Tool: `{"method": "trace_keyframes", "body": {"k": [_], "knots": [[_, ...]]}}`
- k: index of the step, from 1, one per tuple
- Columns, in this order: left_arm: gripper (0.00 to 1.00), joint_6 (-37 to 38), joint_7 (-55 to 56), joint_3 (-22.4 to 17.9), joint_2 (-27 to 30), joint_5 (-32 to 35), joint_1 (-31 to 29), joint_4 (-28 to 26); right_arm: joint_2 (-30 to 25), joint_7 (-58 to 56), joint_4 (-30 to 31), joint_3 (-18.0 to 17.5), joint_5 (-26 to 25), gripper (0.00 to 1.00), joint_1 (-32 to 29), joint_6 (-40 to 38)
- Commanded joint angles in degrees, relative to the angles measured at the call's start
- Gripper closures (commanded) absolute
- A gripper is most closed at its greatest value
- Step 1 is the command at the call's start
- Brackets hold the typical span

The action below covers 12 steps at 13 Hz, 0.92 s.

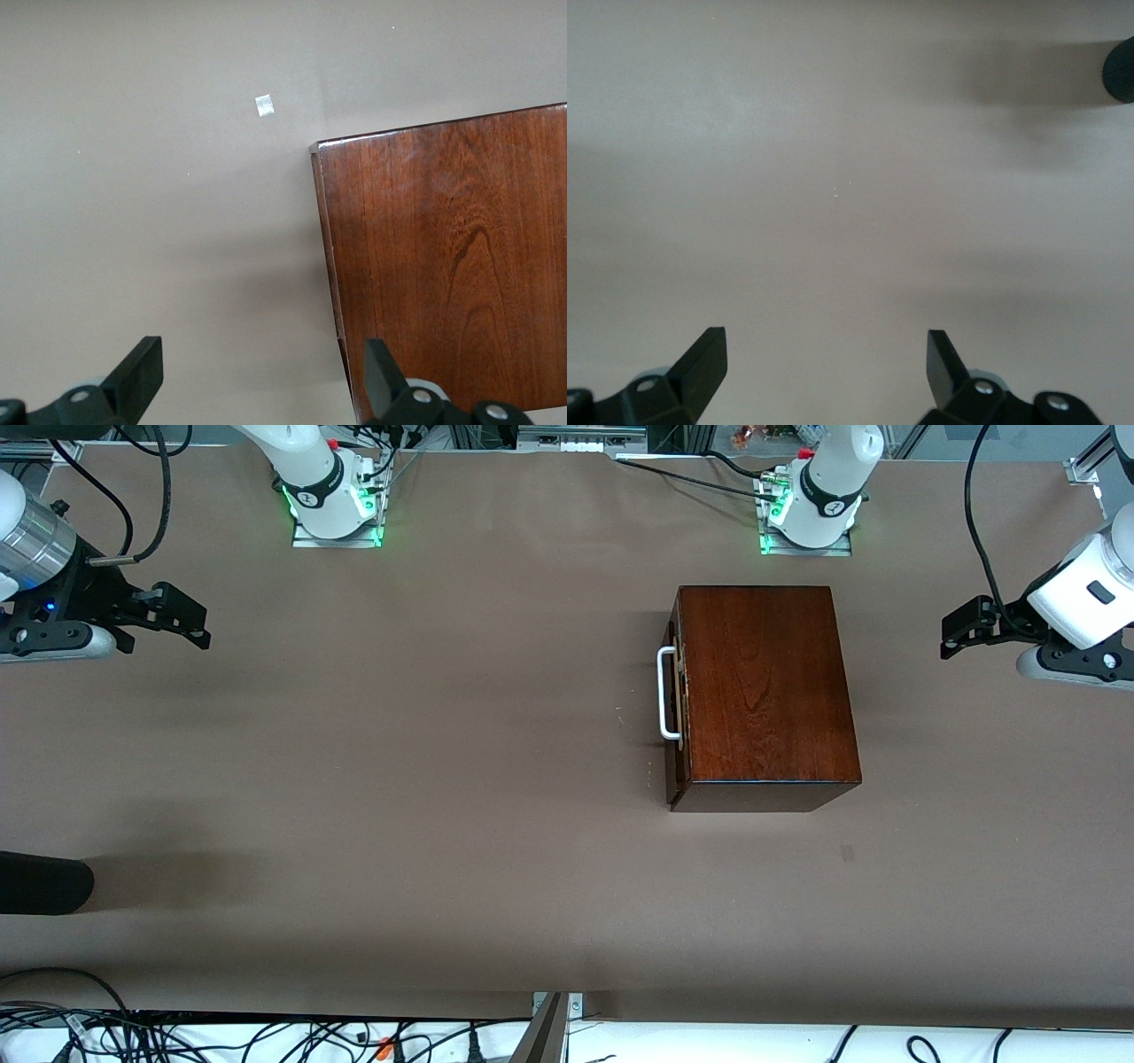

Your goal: Open drawer, take yellow block, close drawer

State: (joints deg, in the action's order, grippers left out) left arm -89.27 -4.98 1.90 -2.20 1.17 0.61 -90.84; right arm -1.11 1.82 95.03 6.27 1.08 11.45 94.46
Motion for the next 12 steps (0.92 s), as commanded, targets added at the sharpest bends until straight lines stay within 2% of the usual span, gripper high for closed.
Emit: {"method": "trace_keyframes", "body": {"k": [1,4,9,12], "knots": [[0.00,0.68,-1.09,0.03,-2.54,-0.91,0.35,1.98,0.40,-0.50,-1.34,-0.29,0.15,0.00,-0.55,-0.50],[0.00,-0.29,0.05,1.08,-5.26,-1.78,3.24,3.99,0.40,-0.50,-1.34,-0.29,0.15,0.00,-0.55,-0.50],[0.00,-0.29,0.14,1.70,-9.66,-1.08,13.44,4.53,0.40,-0.50,-1.34,-0.29,0.15,0.00,-0.55,-0.50],[0.00,-2.65,1.45,1.70,-14.40,-1.96,19.58,4.88,0.40,-0.50,-1.34,-0.29,0.15,0.00,-0.55,-0.50]]}}
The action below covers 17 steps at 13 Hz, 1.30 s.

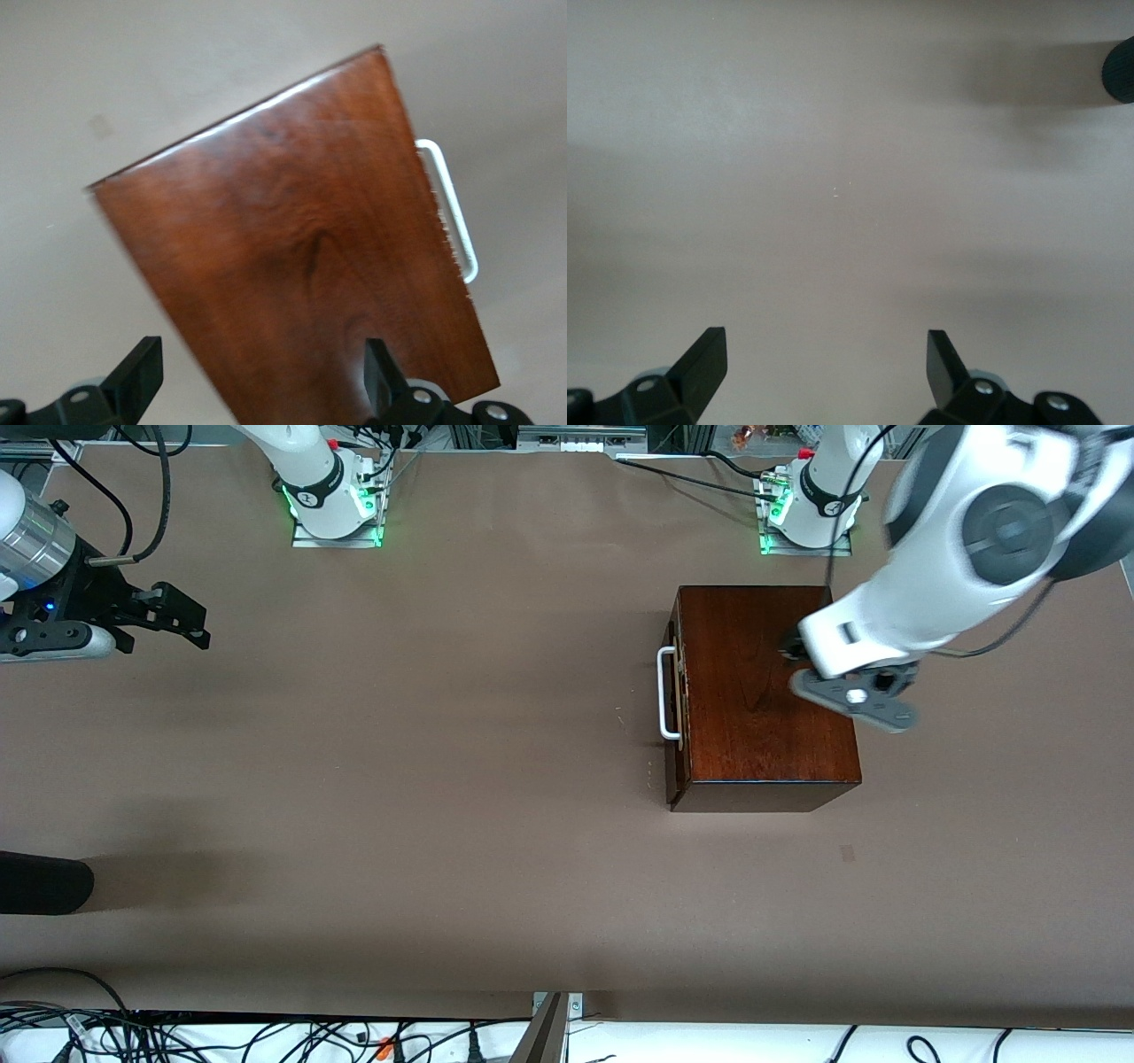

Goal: Open drawer, take yellow block, close drawer
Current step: 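Reach the left gripper to the white drawer handle and grasp it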

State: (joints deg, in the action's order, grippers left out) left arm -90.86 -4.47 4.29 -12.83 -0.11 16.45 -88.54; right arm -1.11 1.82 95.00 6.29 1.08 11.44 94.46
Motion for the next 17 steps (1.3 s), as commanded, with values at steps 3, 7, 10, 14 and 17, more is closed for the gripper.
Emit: {"method": "trace_keyframes", "body": {"k": [3,7,10,14,17], "knots": [[0.00,-3.27,15.15,-0.69,-7.63,-0.34,11.47,5.29,0.40,-0.33,-1.40,-0.49,0.15,0.00,-0.54,-0.50],[0.00,-3.79,30.72,-0.95,-13.78,0.46,20.27,8.47,0.40,-0.24,-1.40,-0.58,0.15,0.00,-0.46,-0.41],[0.00,-6.25,39.69,-0.78,-17.39,7.63,25.02,9.00,0.40,-0.24,-1.48,-0.76,0.15,0.00,-0.37,-0.06],[0.00,-10.55,45.33,-0.86,-21.26,11.70,26.97,8.65,0.49,-0.24,-1.84,-0.76,0.15,0.00,-0.28,-0.06],[0.00,-11.62,45.78,-1.04,-23.03,16.88,27.06,8.47,0.40,-0.24,-1.92,-0.76,0.15,0.00,-0.28,-0.06]]}}
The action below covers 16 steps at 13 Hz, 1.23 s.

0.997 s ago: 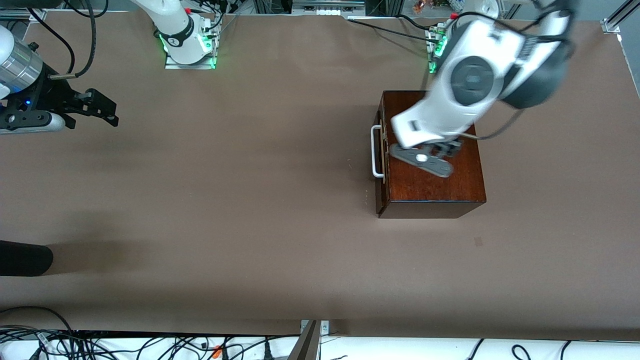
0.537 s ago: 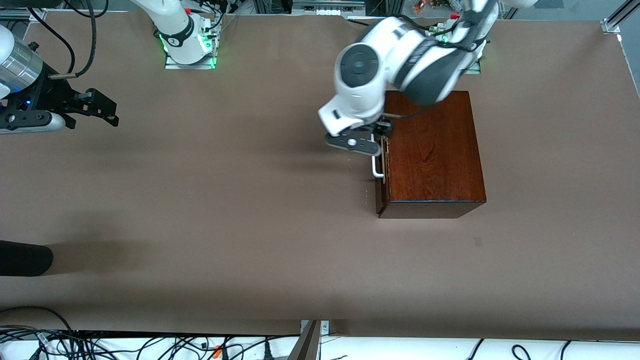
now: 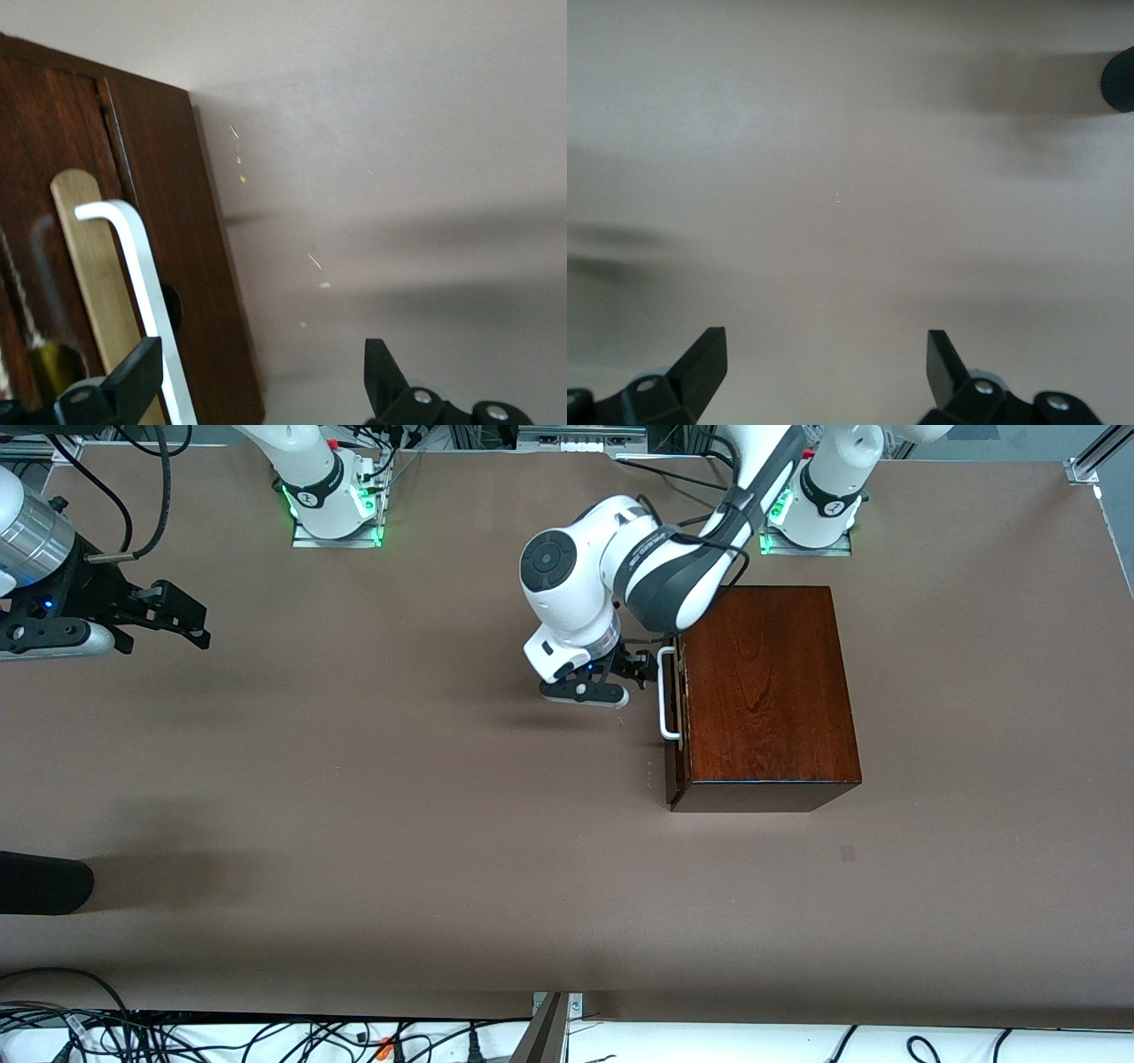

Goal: Open drawer, take yellow block, close drawer
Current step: 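Reach the left gripper to the white drawer handle and grasp it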

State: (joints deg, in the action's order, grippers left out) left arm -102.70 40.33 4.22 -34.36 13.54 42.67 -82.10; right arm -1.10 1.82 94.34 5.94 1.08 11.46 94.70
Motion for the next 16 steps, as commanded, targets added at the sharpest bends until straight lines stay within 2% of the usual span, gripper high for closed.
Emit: {"method": "trace_keyframes", "body": {"k": [1,8,13,16], "knots": [[0.00,0.31,0.97,-1.06,-1.67,4.38,0.57,1.60,0.49,-0.24,-1.26,-0.41,0.15,0.00,-0.21,-0.30],[0.00,1.71,1.06,-1.93,-4.04,7.20,-0.04,1.24,0.40,-0.24,-1.26,-0.41,0.15,0.00,-0.30,-0.30],[0.00,2.24,2.72,-1.94,-5.01,7.03,-0.05,1.16,0.49,-0.24,-1.26,-0.41,0.15,0.00,-0.30,-0.31],[0.00,1.72,4.14,-1.85,-5.27,4.58,-0.05,1.50,0.49,-0.24,-1.26,-0.41,0.15,0.00,-0.30,-0.31]]}}
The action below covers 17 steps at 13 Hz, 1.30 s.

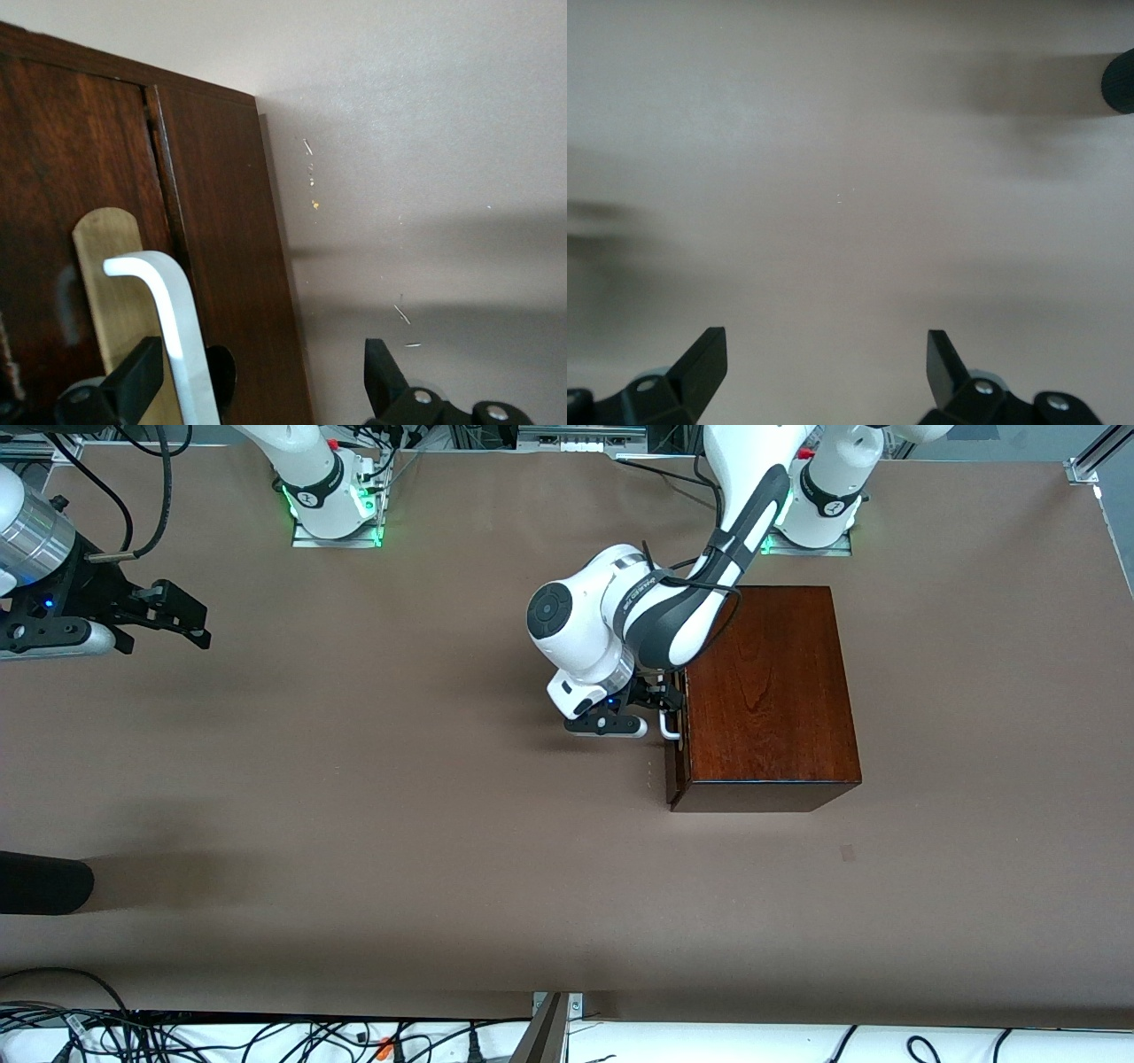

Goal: Open drawer, take yellow block, close drawer
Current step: 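Pull the drawer handle outward with the left gripper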

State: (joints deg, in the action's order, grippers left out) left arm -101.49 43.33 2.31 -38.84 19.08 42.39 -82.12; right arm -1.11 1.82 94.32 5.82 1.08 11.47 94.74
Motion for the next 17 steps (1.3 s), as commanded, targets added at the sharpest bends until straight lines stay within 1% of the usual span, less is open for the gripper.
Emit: {"method": "trace_keyframes", "body": {"k": [1,2,3,5,8,11,14,17], "knots": [[0.00,0.33,1.14,0.06,-0.88,-4.28,0.23,1.70,0.49,-0.24,-1.24,-0.28,0.15,0.00,-0.31,-0.35],[0.00,-0.19,1.14,-0.02,-0.88,-7.88,0.15,1.97,0.40,-0.24,-1.24,-0.28,0.15,0.00,-0.31,-0.35],[0.00,-0.63,1.14,-0.03,-0.88,-10.00,0.15,2.23,0.40,-0.24,-1.24,-0.28,0.15,0.00,-0.31,-0.35],[0.00,-1.69,1.23,-0.03,-0.88,-10.64,0.06,2.23,0.49,-0.24,-1.24,-0.28,0.15,0.00,-0.31,-0.35],[0.00,-3.79,1.14,-0.03,-0.80,-16.16,-0.64,2.41,0.49,-0.24,-1.24,-0.28,0.15,0.00,-0.31,-0.35],[0.00,-7.13,1.14,0.06,-0.71,-18.63,-1.08,2.58,0.49,-0.33,-1.24,-0.28,0.15,0.00,-0.31,-0.35],[0.00,-8.54,1.14,0.06,-0.62,-19.78,-1.08,3.11,0.49,-0.42,-1.24,-0.28,0.15,0.00,-0.31,-0.44],[0.00,-11.00,1.14,0.06,-0.80,-22.68,-1.08,3.81,0.49,-0.42,-1.24,-0.28,0.15,0.00,-0.31,-0.44]]}}
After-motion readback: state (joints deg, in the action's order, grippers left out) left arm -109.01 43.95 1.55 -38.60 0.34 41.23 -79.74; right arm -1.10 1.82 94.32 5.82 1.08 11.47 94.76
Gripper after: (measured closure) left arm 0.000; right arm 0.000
